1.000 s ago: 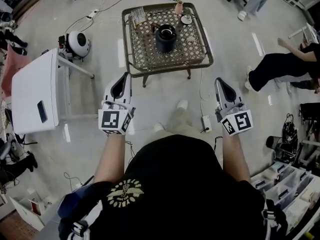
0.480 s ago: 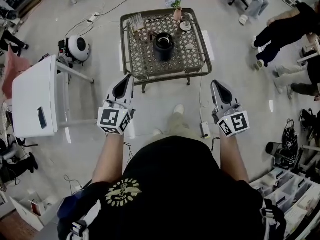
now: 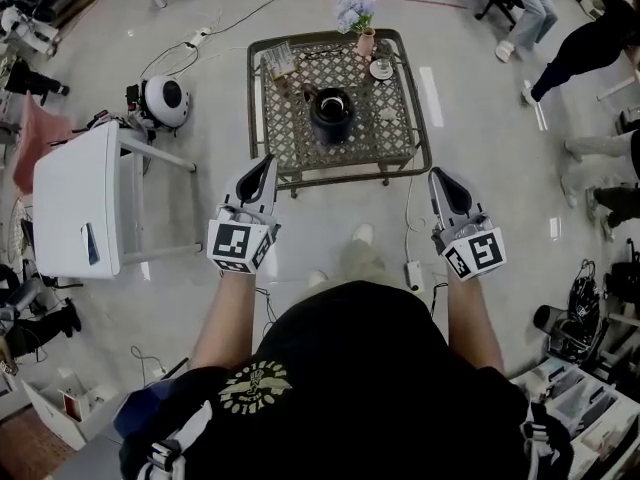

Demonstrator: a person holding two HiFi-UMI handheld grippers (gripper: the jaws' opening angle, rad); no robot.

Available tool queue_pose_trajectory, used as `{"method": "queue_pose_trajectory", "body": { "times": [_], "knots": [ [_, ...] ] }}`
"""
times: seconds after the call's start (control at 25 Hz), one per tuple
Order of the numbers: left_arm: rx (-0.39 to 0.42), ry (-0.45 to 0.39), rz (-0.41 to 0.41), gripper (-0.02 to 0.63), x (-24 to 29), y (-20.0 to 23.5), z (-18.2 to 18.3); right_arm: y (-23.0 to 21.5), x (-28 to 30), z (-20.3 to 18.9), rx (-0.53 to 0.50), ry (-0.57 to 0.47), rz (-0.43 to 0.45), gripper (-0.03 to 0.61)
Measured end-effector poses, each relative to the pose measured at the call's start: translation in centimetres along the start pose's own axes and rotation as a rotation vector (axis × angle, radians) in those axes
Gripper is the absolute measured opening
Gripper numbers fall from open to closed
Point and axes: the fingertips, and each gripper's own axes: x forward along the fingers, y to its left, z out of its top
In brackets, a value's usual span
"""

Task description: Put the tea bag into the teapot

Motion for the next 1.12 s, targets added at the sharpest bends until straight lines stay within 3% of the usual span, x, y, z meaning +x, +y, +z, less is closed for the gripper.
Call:
{"method": "queue_pose_trajectory", "body": {
  "times": [0.28,0.68,1.12],
  "knots": [
    [-0.025,0.03,0.052,-0.005,4.0,0.3,-0.2,-3.3,2.5,-1.0,0.032,-0.002,0.045,0.008],
    [-0.041,0.024,0.17,-0.005,6.8,1.0,1.6,-5.2,6.2,-0.2,0.067,-0.012,0.182,0.008],
    [-0.02,0.028,0.203,-0.005,7.9,1.0,2.4,-8.4,7.4,-1.0,0.101,0.011,0.168,0.008]
  ]
}}
